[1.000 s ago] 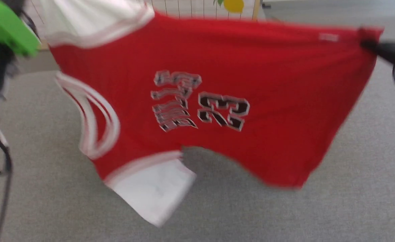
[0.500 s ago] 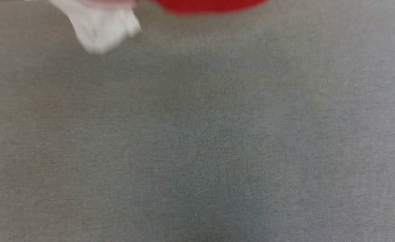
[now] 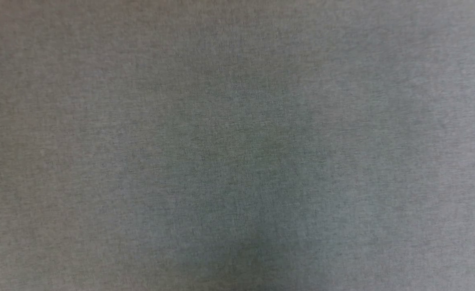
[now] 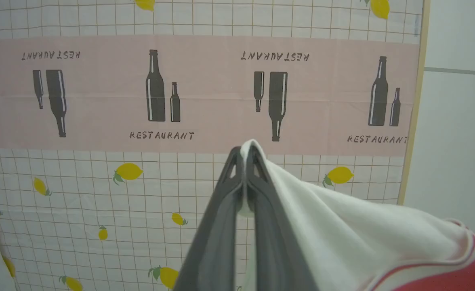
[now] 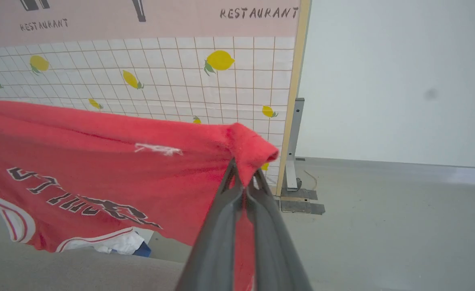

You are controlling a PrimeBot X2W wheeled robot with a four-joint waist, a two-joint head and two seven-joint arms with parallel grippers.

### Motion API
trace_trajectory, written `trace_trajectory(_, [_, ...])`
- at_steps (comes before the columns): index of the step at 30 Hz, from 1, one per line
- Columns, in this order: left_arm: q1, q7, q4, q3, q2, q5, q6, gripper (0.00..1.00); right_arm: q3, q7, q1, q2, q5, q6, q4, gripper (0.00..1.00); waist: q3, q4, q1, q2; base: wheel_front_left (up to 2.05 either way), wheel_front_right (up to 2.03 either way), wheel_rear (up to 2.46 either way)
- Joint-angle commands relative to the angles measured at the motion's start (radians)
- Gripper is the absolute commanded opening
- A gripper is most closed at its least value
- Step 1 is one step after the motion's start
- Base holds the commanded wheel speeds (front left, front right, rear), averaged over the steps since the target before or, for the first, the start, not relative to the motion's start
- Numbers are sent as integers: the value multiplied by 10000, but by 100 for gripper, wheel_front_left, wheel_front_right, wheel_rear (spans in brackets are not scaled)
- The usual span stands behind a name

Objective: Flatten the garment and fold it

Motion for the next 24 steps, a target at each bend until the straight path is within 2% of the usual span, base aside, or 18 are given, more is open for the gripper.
trace_trajectory(1, [113,-142,138,45,-96,-134,-125,0,42,-128,345,1,124,-15,112,0,90,179,-3,0,0,0,0])
trace_trajectory(5, [859,-576,623,109,-333,-533,-508,0,410,-508,1355,-92,687,-15,211,0,-313,446,-3,0,0,0,0])
trace_trajectory(8, [1897,-895,957,197,-413,-804,-639,0,820,-907,2573,-226,1363,-15,173,0,-1031,548,-3,0,0,0,0])
trace_trajectory(15, [5230,-1544,737,578,-1283,-1721,-870,0,1576,-1588,6019,-1382,2883,-15,-523,0,-2964,1411,-3,0,0,0,0])
trace_trajectory(19, [7959,-1647,12,640,-1660,-1982,-762,0,1855,-1873,8658,-1629,3721,-15,-1191,0,-4199,1649,-3,0,0,0,0])
trace_trajectory(24, [11047,-1473,-1085,493,-2055,-2281,-307,0,1866,-2250,11156,-1667,4323,-15,-1860,0,-5231,1736,-3,0,0,0,0])
